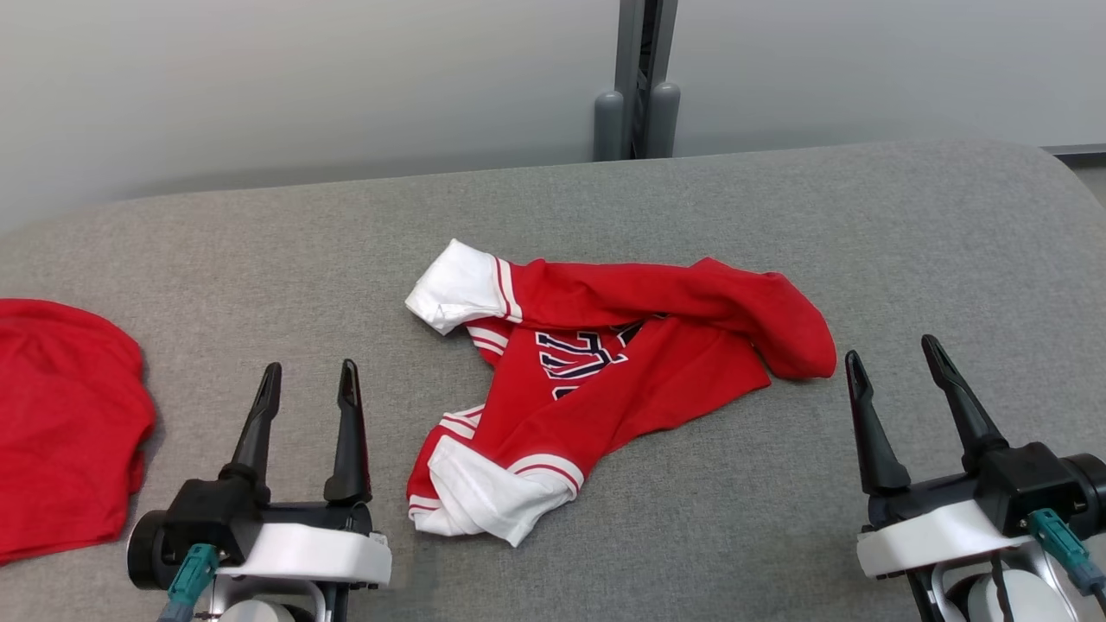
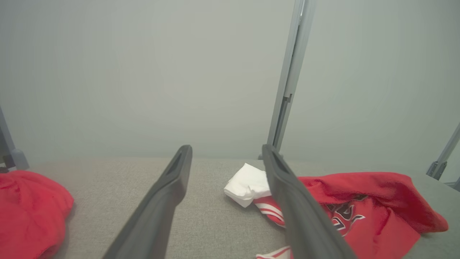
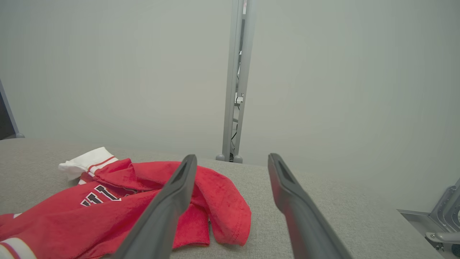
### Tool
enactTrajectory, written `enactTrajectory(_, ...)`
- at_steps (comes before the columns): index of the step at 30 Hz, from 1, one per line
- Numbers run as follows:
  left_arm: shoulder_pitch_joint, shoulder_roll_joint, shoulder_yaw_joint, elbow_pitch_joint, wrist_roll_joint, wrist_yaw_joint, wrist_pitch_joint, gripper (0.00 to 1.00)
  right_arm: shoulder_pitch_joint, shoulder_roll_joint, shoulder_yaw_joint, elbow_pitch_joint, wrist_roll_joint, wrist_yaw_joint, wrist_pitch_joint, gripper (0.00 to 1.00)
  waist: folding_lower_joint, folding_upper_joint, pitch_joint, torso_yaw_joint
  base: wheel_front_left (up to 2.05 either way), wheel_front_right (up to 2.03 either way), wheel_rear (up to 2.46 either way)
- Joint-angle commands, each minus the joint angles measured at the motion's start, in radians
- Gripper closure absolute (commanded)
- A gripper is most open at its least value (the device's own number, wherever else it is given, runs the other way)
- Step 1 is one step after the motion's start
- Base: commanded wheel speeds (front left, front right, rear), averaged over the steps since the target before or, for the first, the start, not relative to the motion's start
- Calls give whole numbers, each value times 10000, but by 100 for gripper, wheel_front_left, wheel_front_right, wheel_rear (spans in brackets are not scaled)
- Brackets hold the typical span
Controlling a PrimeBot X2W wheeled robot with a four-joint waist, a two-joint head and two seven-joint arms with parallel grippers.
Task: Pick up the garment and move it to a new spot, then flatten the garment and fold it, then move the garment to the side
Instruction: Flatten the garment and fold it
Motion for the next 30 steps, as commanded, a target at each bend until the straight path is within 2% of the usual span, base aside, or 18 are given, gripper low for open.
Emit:
enactTrajectory(1, -72, 30, 6, 64, 257, -93, -4, 0, -115, -7, 44, -47, 65, 1, -45, 0, 0, 0, 66, -110, 0, 0, 0)
enactTrajectory(5, -450, 347, -296, 790, 1729, -108, -4, 0, -173, 6, 61, -60, 77, 1, -45, 0, 0, 0, 261, -363, 0, 0, 0)
enactTrajectory(9, -1022, 694, -592, 1637, 2403, -186, -3, 0, -215, 13, -7, -43, 174, 1, -45, 0, 0, 0, 504, -590, 0, 0, 0)
enactTrajectory(18, -3570, 1555, -1465, 4351, 3575, -727, 122, 0, -547, 26, 134, -178, 387, 1, -46, 0, 0, 0, 1431, -1316, 0, 0, 0)
enactTrajectory(28, -5415, 1875, -2046, 6371, 4198, -878, 95, 0, -743, 28, 186, -223, 666, 1, -47, 0, 0, 0, 2125, -2039, 0, 0, 0)
enactTrajectory(29, -5520, 1911, -2087, 6528, 4206, -913, 105, 51, -748, 28, 185, -221, 685, 1, -47, 0, 0, 0, 2158, -2086, 0, 0, 0)
enactTrajectory(30, -5671, 1961, -2089, 6635, 4229, -927, 97, 69, -755, 28, 198, -220, 706, 1, -47, 0, 0, 0, 2185, -2132, 0, 0, 0)
